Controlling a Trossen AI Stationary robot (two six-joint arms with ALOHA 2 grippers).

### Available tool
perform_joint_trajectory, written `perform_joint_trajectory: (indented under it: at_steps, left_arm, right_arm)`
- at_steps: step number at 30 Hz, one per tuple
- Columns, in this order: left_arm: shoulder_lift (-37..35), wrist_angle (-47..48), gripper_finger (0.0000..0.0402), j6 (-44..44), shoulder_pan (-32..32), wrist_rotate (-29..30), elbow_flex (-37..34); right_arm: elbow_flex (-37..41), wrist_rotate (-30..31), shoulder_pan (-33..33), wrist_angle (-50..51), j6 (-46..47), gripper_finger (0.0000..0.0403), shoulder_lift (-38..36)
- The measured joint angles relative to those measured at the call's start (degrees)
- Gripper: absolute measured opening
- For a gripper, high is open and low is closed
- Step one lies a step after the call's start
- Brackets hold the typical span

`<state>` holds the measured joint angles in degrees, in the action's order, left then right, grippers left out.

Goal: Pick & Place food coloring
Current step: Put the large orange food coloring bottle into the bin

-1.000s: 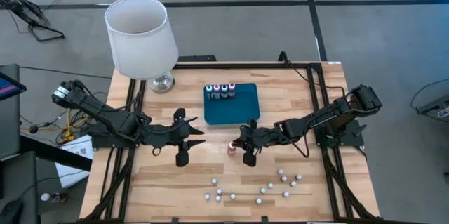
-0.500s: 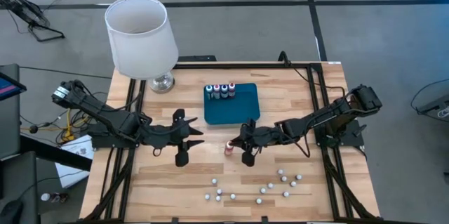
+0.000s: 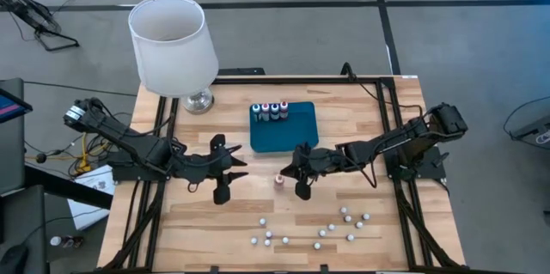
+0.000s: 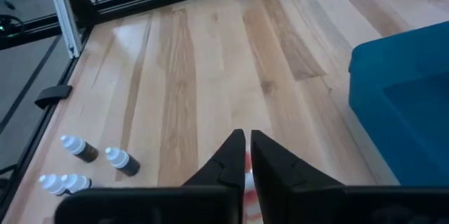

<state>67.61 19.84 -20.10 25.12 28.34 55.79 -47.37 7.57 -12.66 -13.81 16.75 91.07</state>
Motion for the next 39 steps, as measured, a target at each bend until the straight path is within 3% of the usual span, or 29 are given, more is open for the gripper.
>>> perform_joint_trajectory:
  at_steps: [10,29,39]
  left_arm:
    - [0.0,0.5,0.0114,-0.3,0.0,0.0,0.0]
    - [0.0,0.1,0.0114,-0.7,0.0,0.6,0.0]
    - [0.0,0.2,0.0114,-1.6,0.0,0.6,0.0]
  right_arm:
    - [0.0,1.4,0.5,-1.3,1.0,0.0039,0.0]
    - [0.0,-0.1,0.4,-2.5,2.8,0.0180,1.3]
    - [-0.1,0.3,0.3,-9.0,1.8,0.0183,6.0]
